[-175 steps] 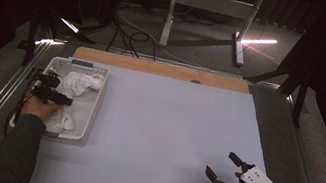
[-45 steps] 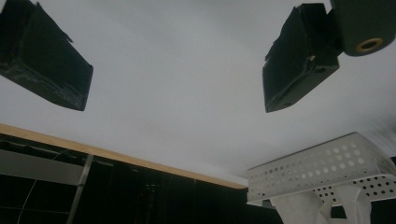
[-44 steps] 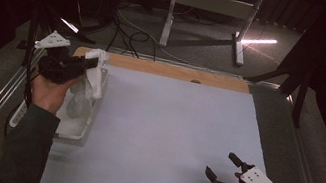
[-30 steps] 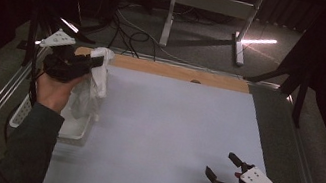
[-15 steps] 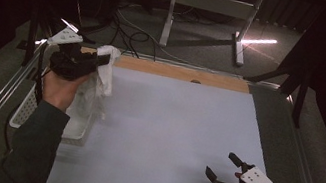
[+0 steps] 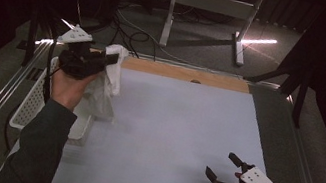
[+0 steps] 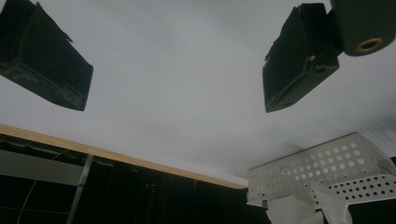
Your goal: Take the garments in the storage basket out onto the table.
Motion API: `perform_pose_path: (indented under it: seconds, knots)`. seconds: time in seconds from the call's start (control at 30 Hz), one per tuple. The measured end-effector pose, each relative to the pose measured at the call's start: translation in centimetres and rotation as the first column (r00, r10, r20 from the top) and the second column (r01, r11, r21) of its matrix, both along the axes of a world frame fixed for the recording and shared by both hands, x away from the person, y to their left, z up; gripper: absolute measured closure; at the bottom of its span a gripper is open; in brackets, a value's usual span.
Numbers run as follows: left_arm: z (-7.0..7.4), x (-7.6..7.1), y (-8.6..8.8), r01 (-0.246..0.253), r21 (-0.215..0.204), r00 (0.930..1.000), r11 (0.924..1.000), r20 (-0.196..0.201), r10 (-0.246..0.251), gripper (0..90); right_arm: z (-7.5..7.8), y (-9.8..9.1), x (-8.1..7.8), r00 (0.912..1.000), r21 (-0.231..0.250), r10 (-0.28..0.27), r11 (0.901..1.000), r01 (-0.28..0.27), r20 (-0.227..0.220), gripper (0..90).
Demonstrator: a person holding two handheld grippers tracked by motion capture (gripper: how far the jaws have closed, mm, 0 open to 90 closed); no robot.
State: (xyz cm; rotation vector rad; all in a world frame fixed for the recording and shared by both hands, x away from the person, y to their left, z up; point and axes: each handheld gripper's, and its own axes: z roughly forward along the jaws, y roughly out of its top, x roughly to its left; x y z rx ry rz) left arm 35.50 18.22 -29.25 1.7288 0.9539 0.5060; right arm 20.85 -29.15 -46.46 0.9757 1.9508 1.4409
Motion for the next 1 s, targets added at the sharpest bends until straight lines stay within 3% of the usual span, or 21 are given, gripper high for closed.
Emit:
perform_pose_path:
  seconds: [0.5, 1.0]
  knots:
    - [0.8, 0.5, -2.8, 0.064, -0.030, 0.9978, 0.9975, 0.020, -0.063, 80.5, 0.0, 0.0, 0.0, 1.0000, 0.000, 0.001, 1.0000, -0.001, 0.002, 8.5]
    - [1.6, 1.3, -6.6, 0.134, -0.042, 0.9906, 0.9901, 0.033, -0.132, 80.5, 0.0, -0.1, 0.0, 1.0000, 0.000, 0.001, 1.0000, -0.001, 0.003, 8.5]
